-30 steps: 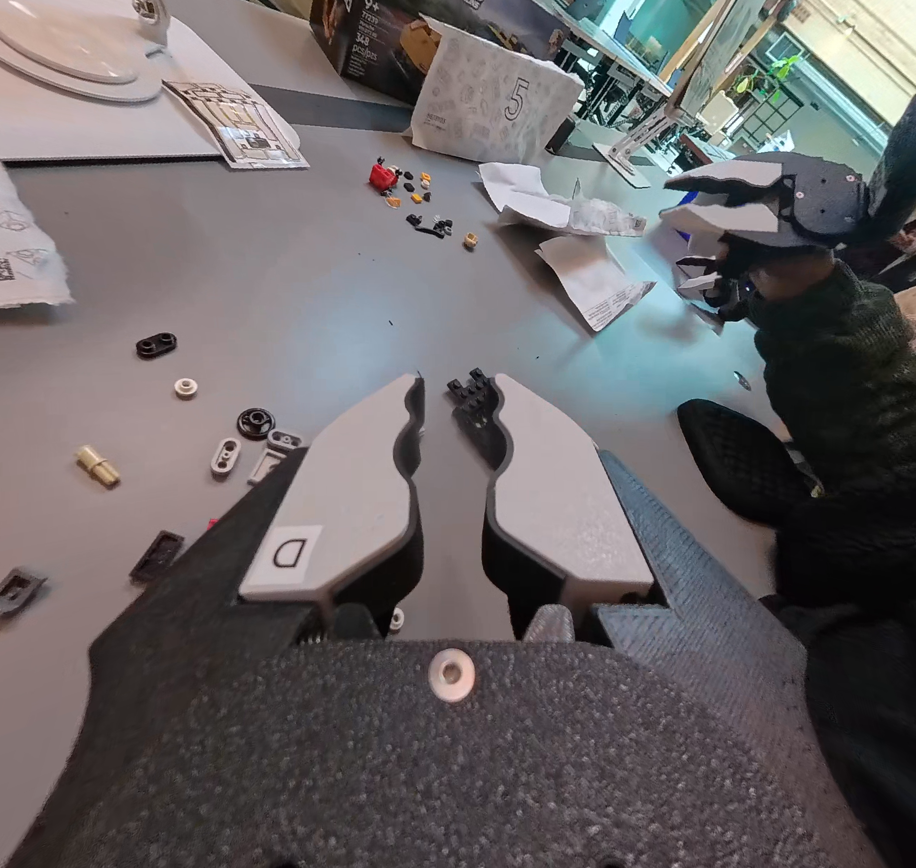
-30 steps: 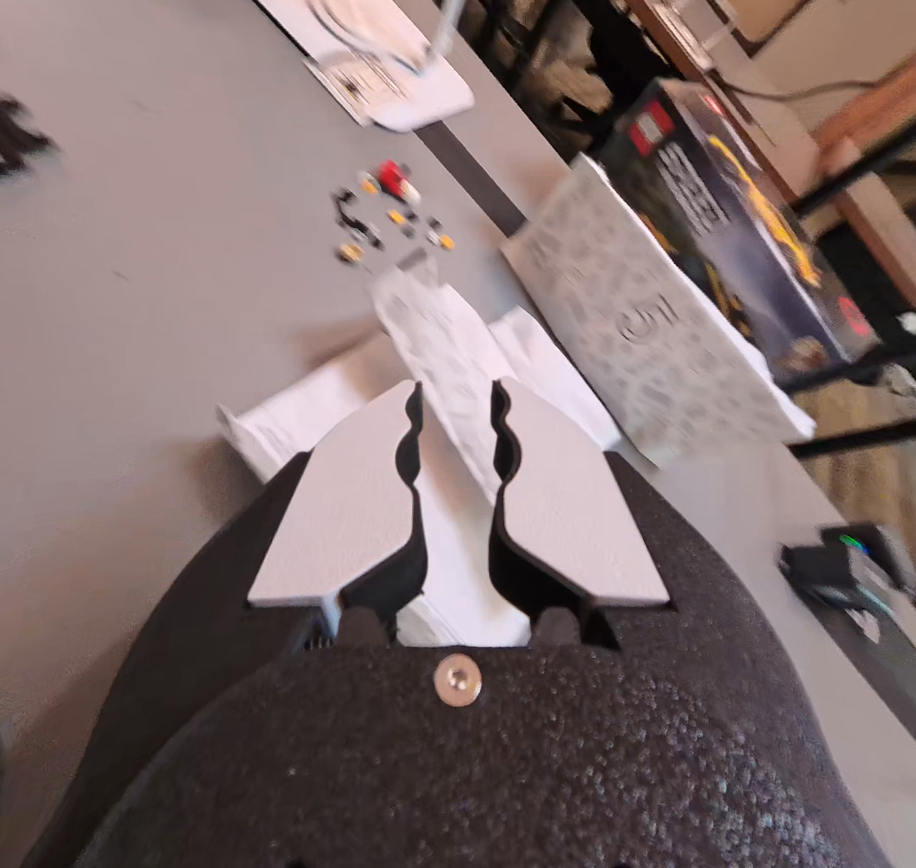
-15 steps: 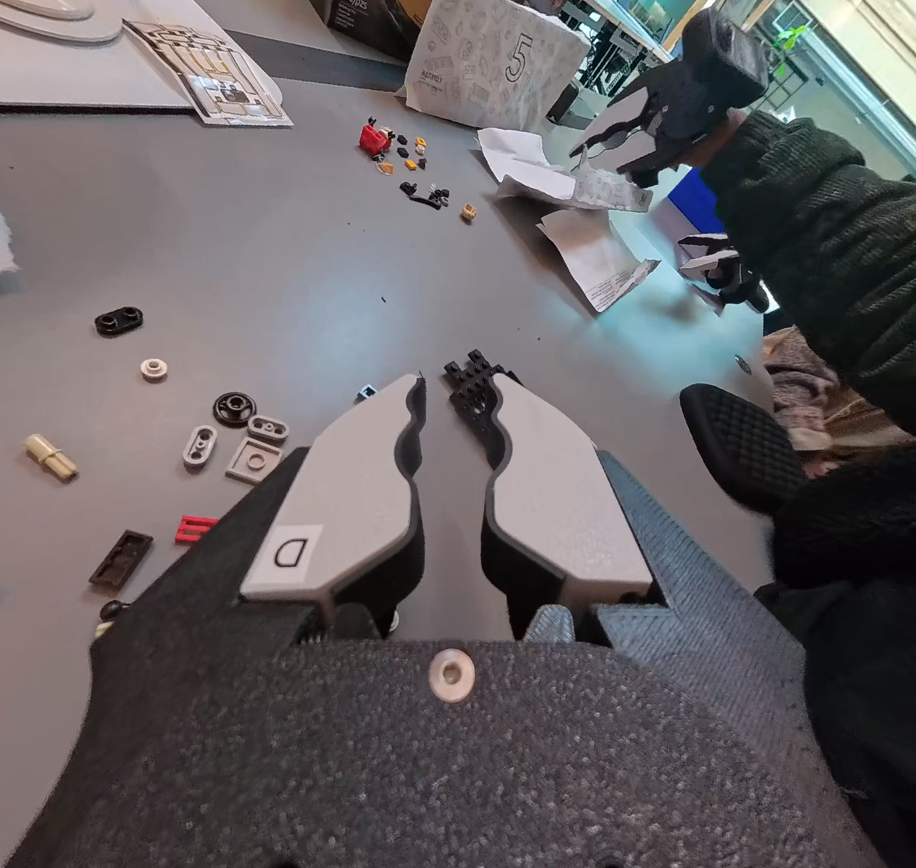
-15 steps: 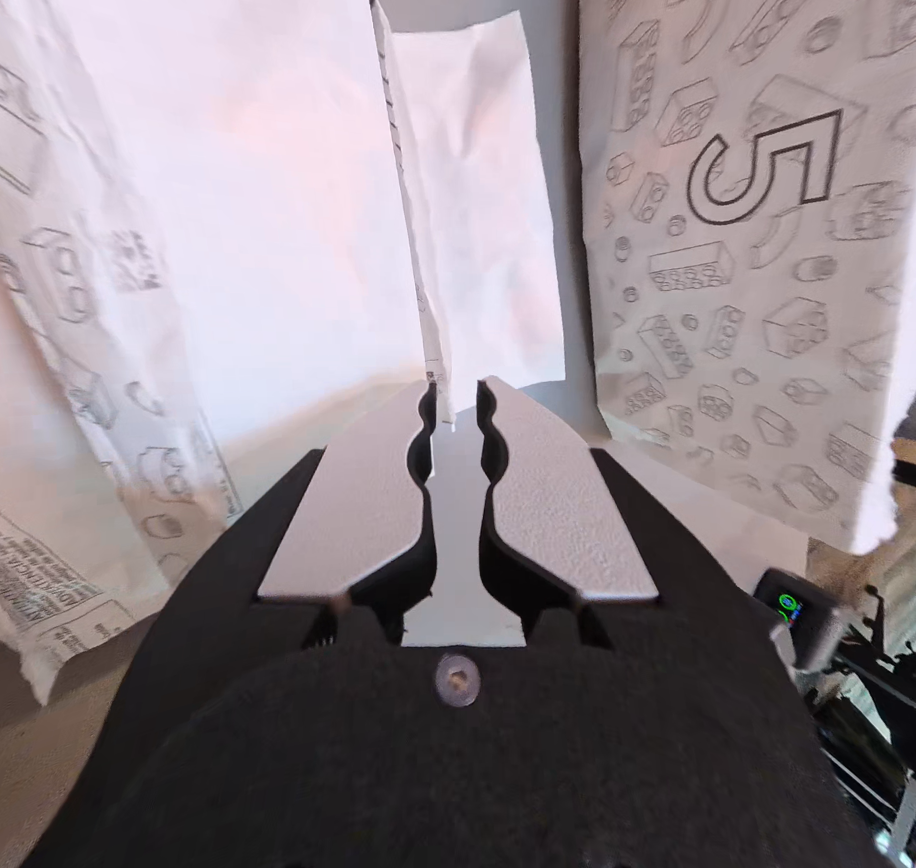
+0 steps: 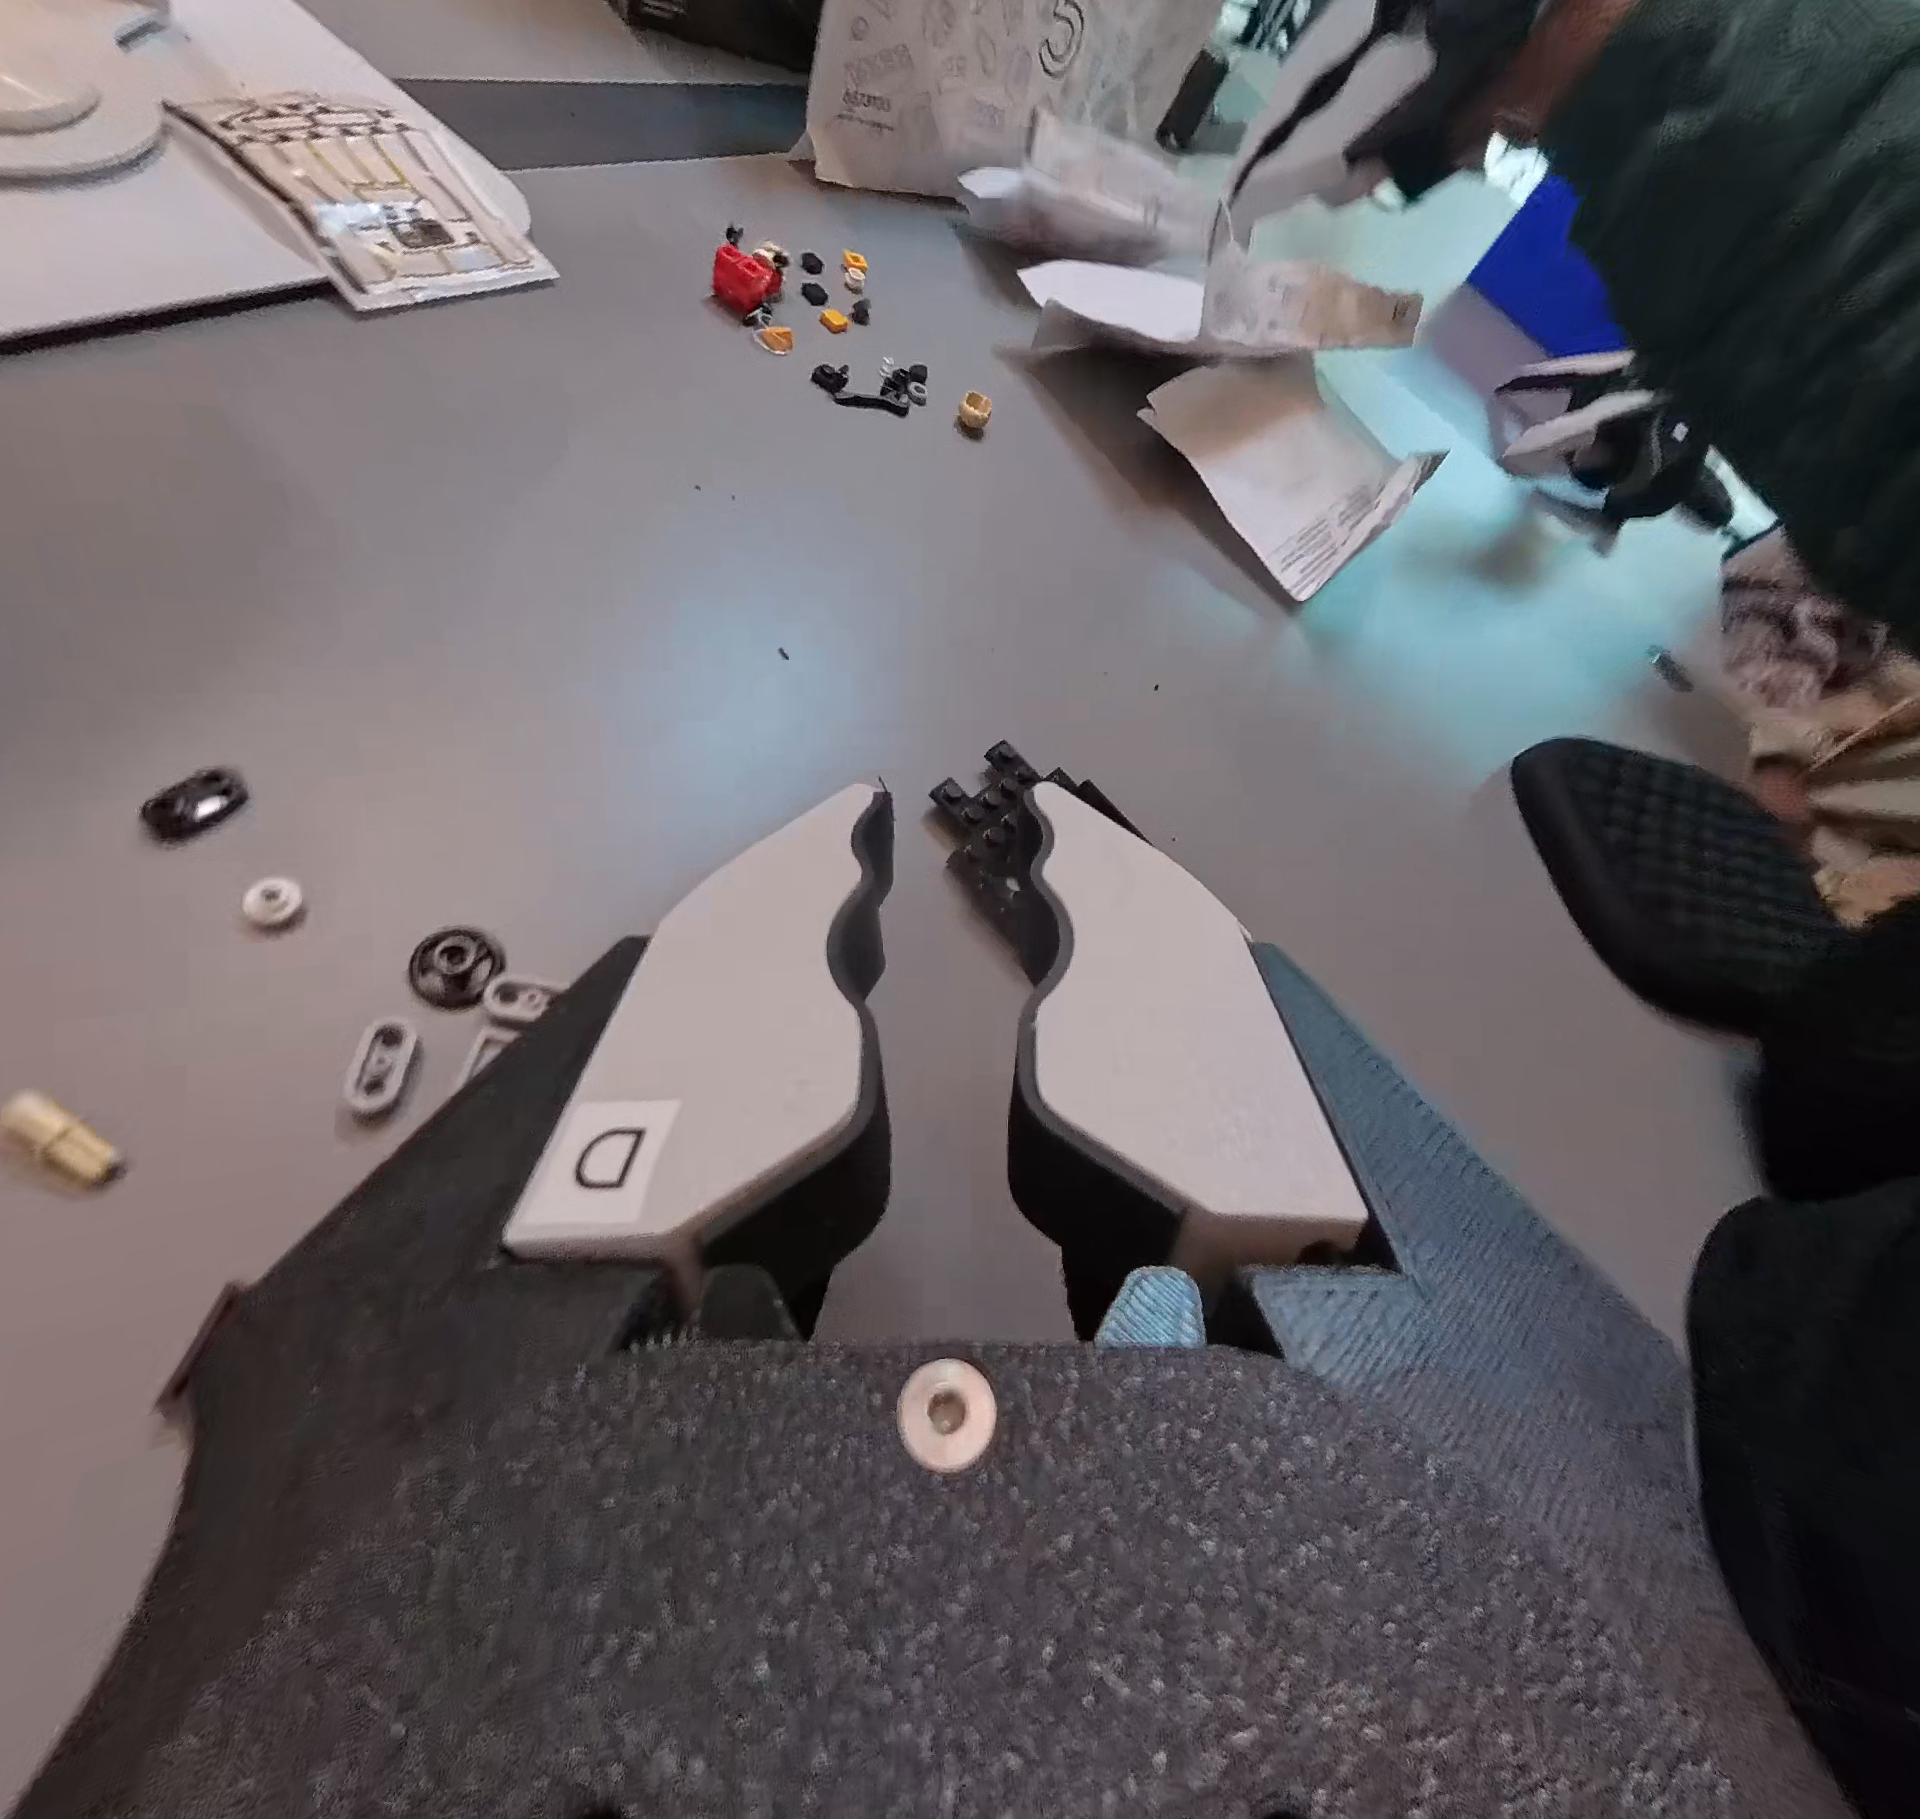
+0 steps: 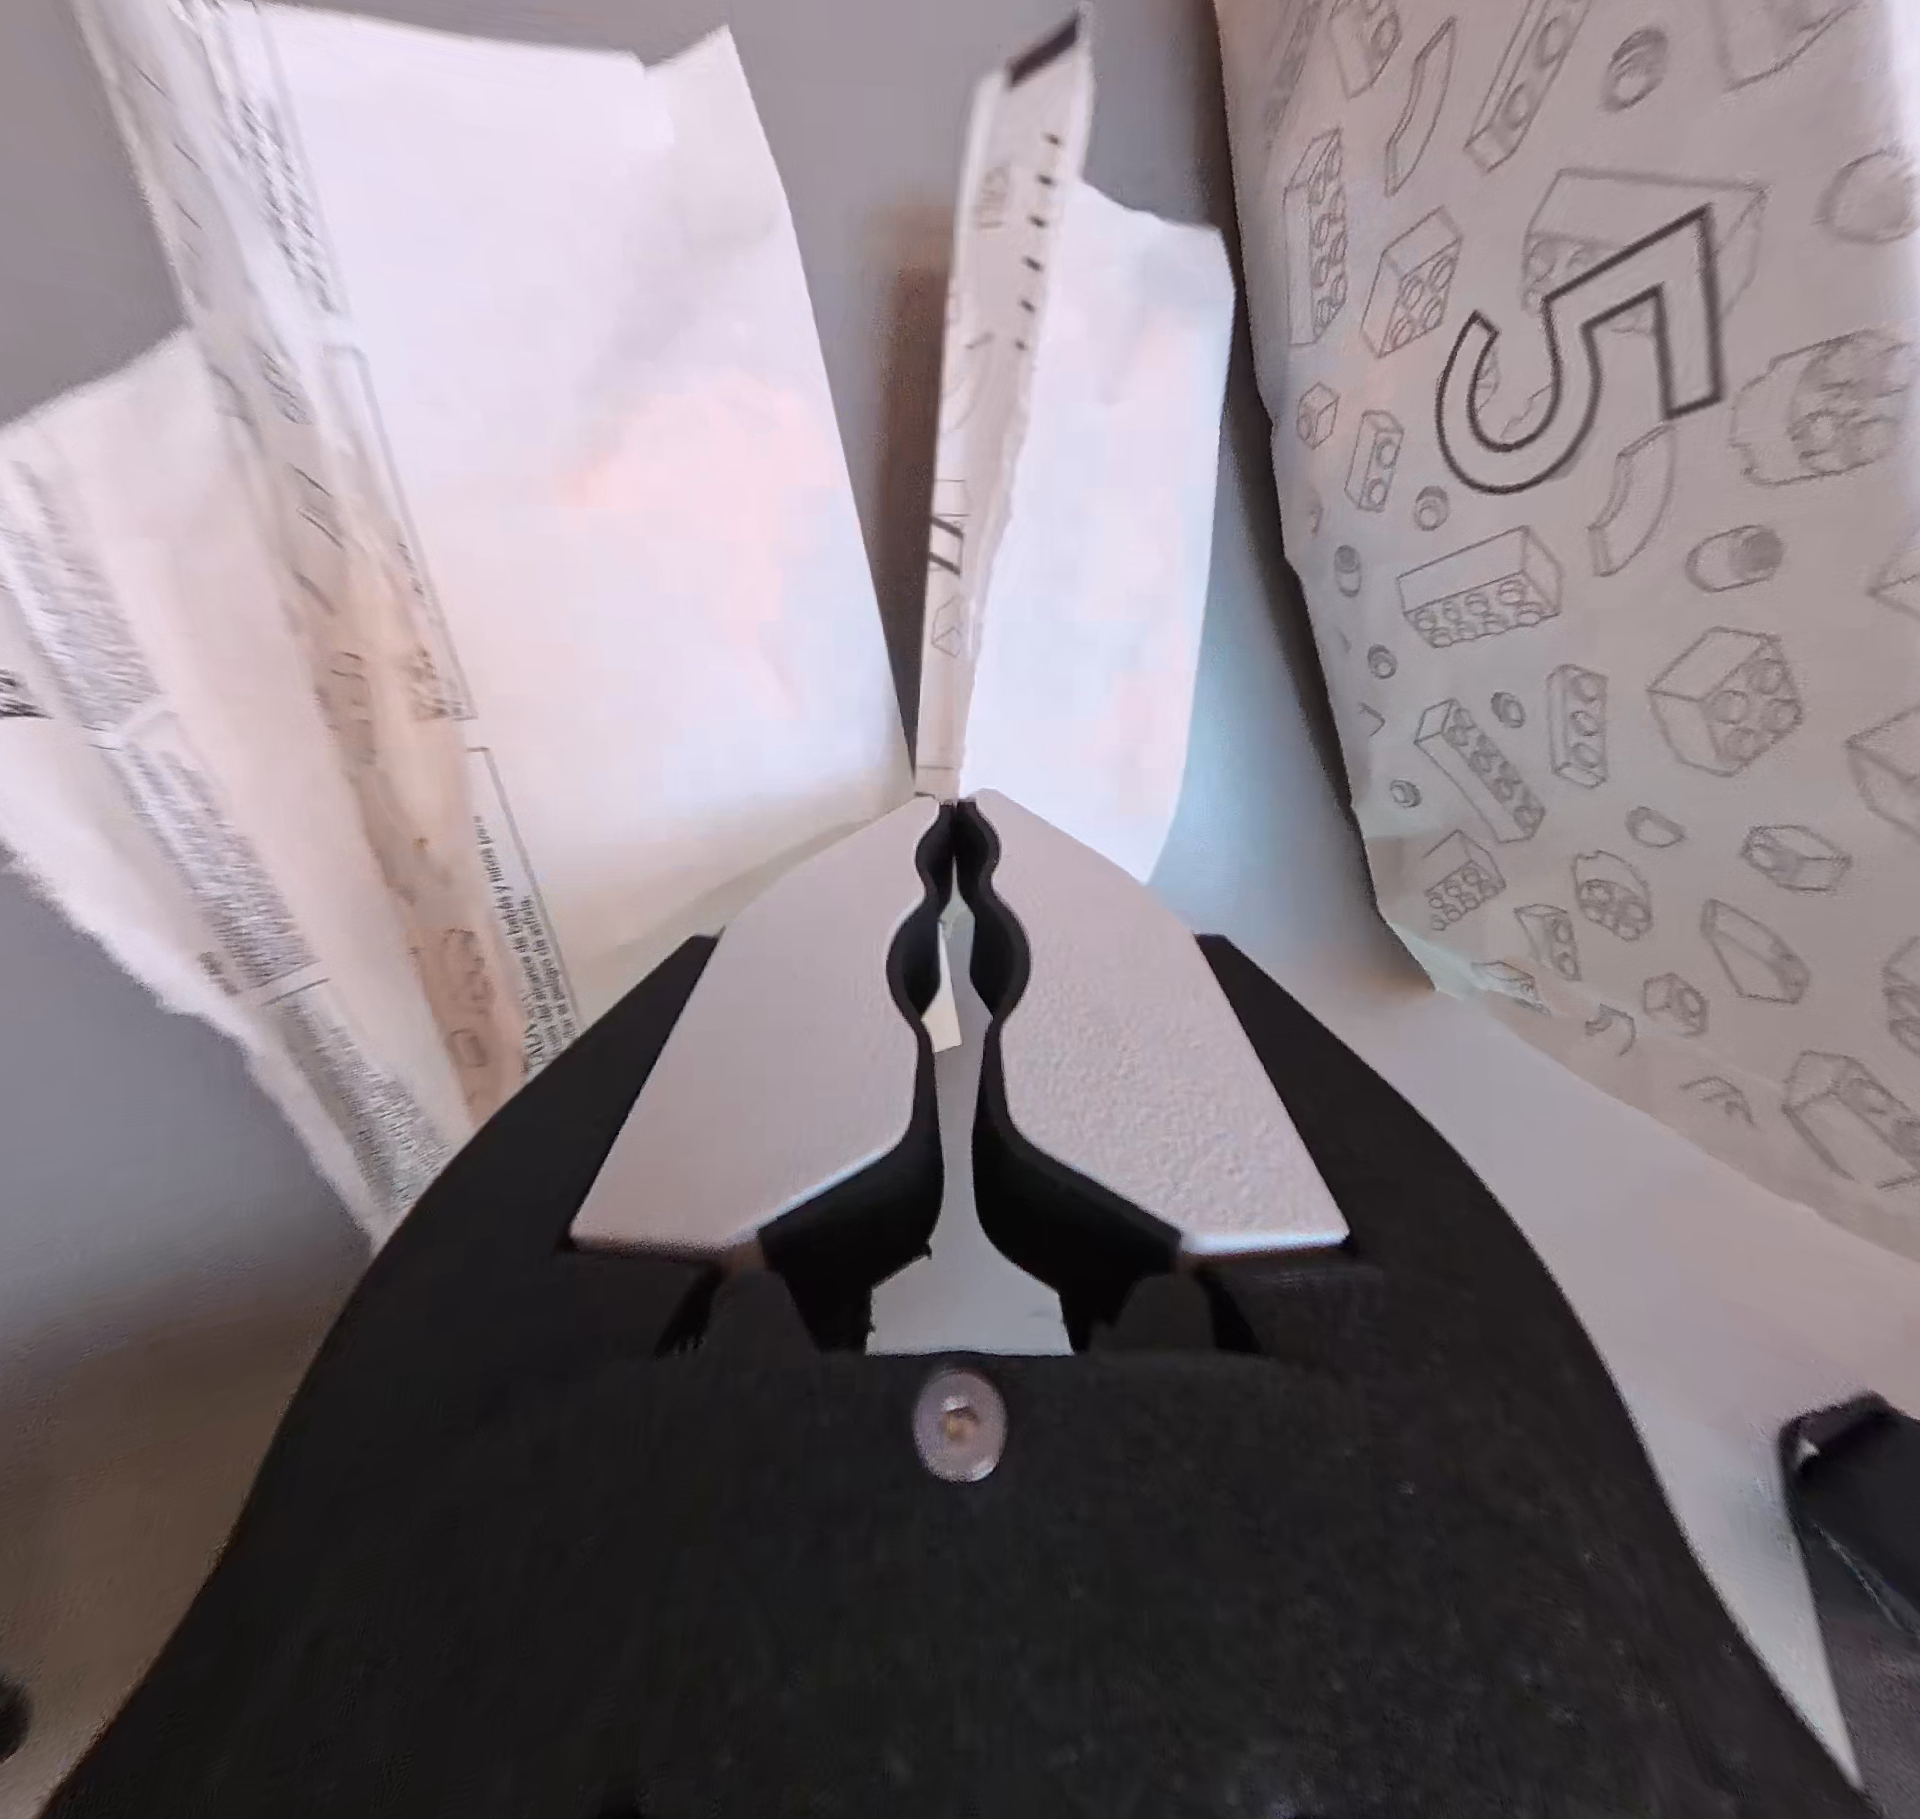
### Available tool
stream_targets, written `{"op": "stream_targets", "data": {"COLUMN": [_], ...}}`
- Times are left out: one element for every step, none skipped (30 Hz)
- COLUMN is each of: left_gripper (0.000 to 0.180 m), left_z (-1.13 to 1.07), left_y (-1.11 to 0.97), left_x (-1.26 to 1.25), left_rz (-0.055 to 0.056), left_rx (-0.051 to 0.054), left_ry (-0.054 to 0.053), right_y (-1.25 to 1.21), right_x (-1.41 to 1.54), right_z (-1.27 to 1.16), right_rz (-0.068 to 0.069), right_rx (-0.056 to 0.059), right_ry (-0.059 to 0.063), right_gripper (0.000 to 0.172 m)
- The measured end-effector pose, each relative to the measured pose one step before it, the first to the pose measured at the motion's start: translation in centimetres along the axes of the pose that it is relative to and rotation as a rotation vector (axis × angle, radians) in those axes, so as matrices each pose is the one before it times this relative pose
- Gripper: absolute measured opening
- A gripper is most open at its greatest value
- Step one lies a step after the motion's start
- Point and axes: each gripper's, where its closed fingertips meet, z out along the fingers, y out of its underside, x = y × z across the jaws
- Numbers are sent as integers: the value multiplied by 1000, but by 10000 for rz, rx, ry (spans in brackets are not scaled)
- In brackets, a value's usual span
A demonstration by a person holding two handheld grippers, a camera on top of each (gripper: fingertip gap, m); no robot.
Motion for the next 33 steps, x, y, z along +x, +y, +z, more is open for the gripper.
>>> {"op": "stream_targets", "data": {"left_gripper": [22, 22, 22, 22, 22, 22, 22, 22, 22, 22, 22, 22, 22, 22, 22, 22, 22, 22, 22, 22, 22, 22, 22, 22, 22, 22, 22, 22, 22, 22, 22, 22, 22], "left_z": [486, 474, 454, 398, 338, 256, 180, 97, 12, -72, -112, -139, -127, -110, -108, -75, -31, 5, 29, 49, 48, 49, 47, 25, -33, -111, -140, -170, -140, -93, -66, -31, -20], "left_y": [-66, -112, -140, -199, -236, -207, -105, 3, 86, 134, 132, 107, 82, 63, 10, -22, -26, -29, -4, 49, 69, 55, 63, 45, 6, -54, -30, -7, 32, 52, 34, -3, -54], "left_x": [352, 406, 432, 412, 355, 296, 190, 75, -49, -130, -142, -138, -124, -110, -131, -124, -44, 14, 54, 72, 85, 75, 89, 79, 86, 85, 78, 25, -11, 4, 36, 30, 52], "left_rz": [329, 306, 268, 217, 157, 99, 42, 1, -39, -81, -129, -167, -176, -155, -113, -75, -60, -49, -15, 23, 43, 34, 16, 15, 33, 43, 41, 23, -25, -70, -83, -54, -5], "left_rx": [-163, -145, -111, -44, 24, 50, 28, 9, 2, 8, 29, 48, 55, 47, 52, 48, 24, 12, 6, -29, -43, -23, -26, -35, -4, 36, 35, 35, 40, 39, 27, 22, 22], "left_ry": [16, 43, 61, 63, 58, 57, 36, 0, -33, -38, -18, 4, 23, 25, 2, -6, 29, 51, 46, 34, 22, 21, 35, 29, 5, -13, -15, -21, -11, 28, 53, 47, 28], "right_y": [-292, -230, -193, -133, -59, -28, -13, 8, 38, 19, -43, -100, -98, -101, -155, -285, -444, -507, -486, -569, -450, -60, 89, 52, -138, -460, -694, -756, -731, -706, -661, -644, -554], "right_x": [52, 225, 321, 367, 390, 569, 759, 729, 695, 741, 617, 447, 323, 370, 447, 456, 210, 37, -287, -603, -651, -500, -457, -517, -609, -717, -966, -1163, -1331, -1361, -1268, -1216, -1131], "right_z": [-443, -387, -320, -281, -230, -209, -157, -79, 28, 85, 106, 86, 55, 4, -112, -241, -336, -410, -410, -340, -147, 104, 284, 312, 202, -10, -227, -372, -442, -490, -509, -507, -467], "right_rz": [160, 156, 137, 153, 170, 173, 148, 132, 109, 64, 29, 24, -18, -79, -124, -121, -141, -216, -316, -331, -317, -363, -309, -146, -51, -29, -37, -29, -105, -166, -197, -218, -249], "right_rx": [25, 16, 29, 1, -29, -34, -26, -3, -5, 21, 79, 132, 125, 135, 171, 238, 317, 307, 231, 250, 131, -167, -269, -234, -86, 183, 347, 353, 319, 290, 266, 276, 231], "right_ry": [-296, -224, -195, -180, -195, -78, 74, 92, 136, 238, 245, 229, 242, 362, 474, 526, 418, 384, 255, 93, 47, 112, 79, -28, -125, -139, -241, -295, -293, -210, -43, 64, 211], "right_gripper": [0, 0, 0, 0, 0, 0, 0, 0, 0, 1, 2, 3, 5, 8, 11, 13, 16, 19, 22, 23, 24, 26, 30, 31, 31, 31, 31, 31, 32, 32, 33, 33, 33]}}
